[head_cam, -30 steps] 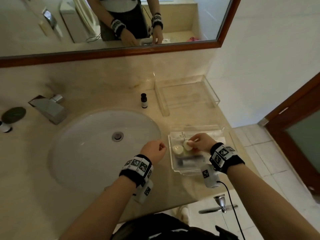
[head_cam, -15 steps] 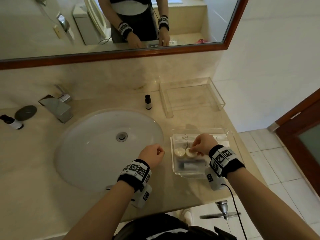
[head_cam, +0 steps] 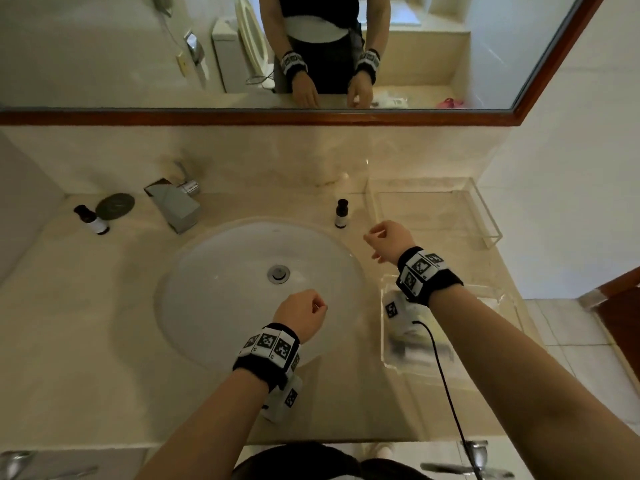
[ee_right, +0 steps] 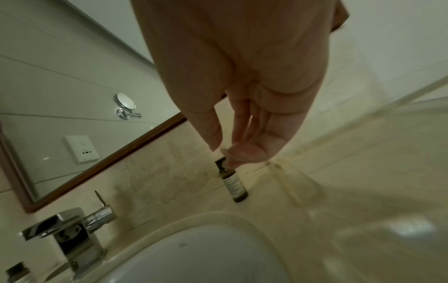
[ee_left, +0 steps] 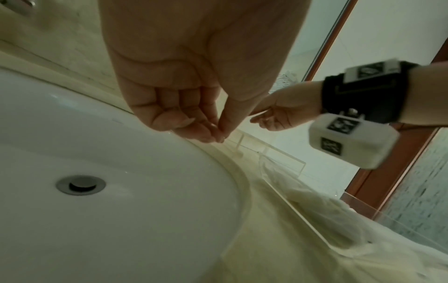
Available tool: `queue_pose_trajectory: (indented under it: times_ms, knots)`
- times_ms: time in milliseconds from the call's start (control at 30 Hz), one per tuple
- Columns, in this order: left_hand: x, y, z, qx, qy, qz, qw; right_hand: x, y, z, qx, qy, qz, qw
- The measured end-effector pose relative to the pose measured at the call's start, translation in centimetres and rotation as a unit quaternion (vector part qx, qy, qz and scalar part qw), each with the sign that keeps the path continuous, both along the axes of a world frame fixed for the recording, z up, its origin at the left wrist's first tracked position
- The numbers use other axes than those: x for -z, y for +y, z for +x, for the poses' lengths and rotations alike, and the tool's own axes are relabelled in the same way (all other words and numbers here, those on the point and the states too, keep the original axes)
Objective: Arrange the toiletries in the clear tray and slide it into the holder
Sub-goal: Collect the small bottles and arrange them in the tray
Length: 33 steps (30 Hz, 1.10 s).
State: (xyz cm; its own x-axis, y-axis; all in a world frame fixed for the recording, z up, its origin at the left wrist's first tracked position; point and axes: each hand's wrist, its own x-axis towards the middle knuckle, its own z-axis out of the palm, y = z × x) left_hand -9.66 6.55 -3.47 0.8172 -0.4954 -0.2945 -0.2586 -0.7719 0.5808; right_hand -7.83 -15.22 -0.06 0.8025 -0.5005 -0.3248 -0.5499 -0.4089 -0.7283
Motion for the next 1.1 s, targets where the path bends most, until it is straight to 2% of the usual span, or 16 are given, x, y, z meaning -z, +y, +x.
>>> queue_pose_trajectory:
  times_ms: [133,267,400,533,667,767,833,1100]
  knots:
    - [-1.0,0.8,1.2,-0.005,-0.023,0.008,1.000,-0.3,0.6,6.4,-0.009,0.023,-0.005,1.000]
    - [-1.3,1.9,1.9,-0.028,-0.027,0.004,0.999,0.8,0.6,10.9,-0.065,0.063,-0.129,0.987]
    - [-0.7,3.2,1.7,-0.025,-0.024,0.012,0.999,1.6,0.8,12.8,-0.147,0.140,-0.193,0.960]
    - [0.0,4.2,1.6,-0.047,0.001,0.012,0.999,2.7,0.8,13.0,-0.133,0.100,-0.187,0.968]
    - [0.2,4.2,1.6,-0.048,0.004,0.006,0.999,2.2,1.0,11.2,-0.080,0.059,-0.140,0.985]
    - [0.3,3.2,1.6,-0.040,0.005,-0.002,0.999,1.6,0.2,9.2,0.006,-0.014,-0.031,0.999]
    - [0.1,2.0,1.3,-0.018,0.014,0.002,1.000,1.0,-0.5,7.0,0.055,-0.045,0.034,0.997]
    - [-0.6,-3.9,-0.7,0.057,0.000,-0.031,0.998,-1.2,-6.5,-5.0,0.084,-0.050,0.081,0.992]
